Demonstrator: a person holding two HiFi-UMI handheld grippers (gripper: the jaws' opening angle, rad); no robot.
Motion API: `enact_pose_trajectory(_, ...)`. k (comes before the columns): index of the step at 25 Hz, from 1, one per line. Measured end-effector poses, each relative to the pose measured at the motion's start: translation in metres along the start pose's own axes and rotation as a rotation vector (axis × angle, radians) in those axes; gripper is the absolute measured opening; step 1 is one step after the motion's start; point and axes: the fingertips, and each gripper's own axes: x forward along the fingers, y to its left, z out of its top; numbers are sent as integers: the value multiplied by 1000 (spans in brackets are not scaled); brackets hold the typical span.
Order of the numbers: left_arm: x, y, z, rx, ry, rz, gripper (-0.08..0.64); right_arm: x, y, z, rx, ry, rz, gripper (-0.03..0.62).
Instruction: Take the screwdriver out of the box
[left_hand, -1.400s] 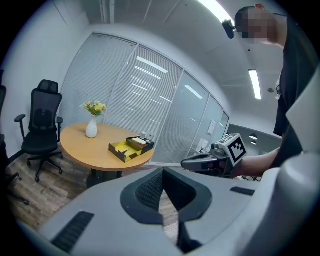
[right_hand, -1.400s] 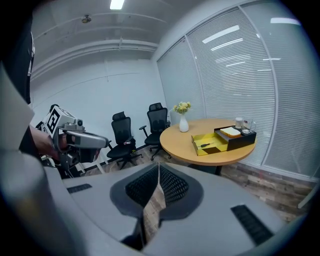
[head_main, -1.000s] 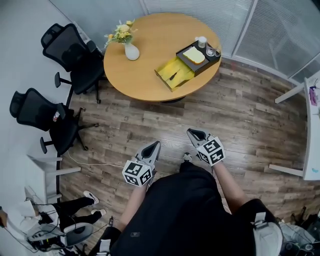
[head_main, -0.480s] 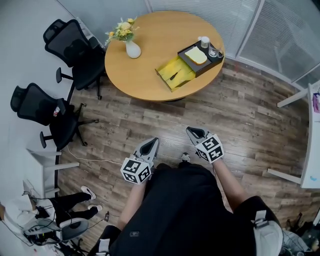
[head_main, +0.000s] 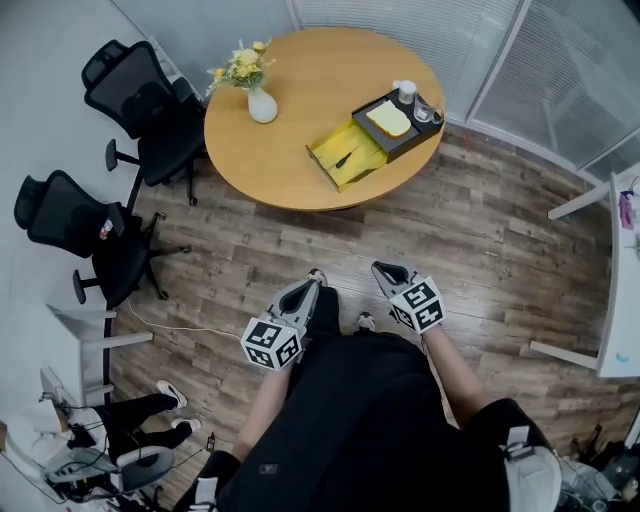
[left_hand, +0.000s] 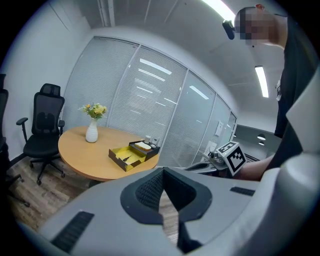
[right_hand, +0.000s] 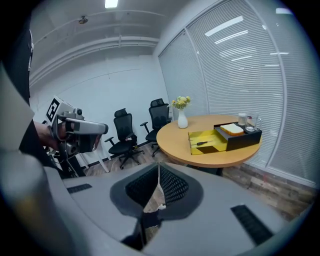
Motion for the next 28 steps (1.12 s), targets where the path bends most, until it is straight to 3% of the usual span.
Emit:
enact_pose_trajectory(12,47,37,43,32,-1,-103,5,30,-21,21,25,30,-70,8)
enact_pose_trajectory(22,58,96,59,7,11,-102,5,75,-23,53,13,41,-74,8)
enact_pose_trajectory(28,70,118,66,-7,20,-142,5,96,-25,58,16,76,-91,8)
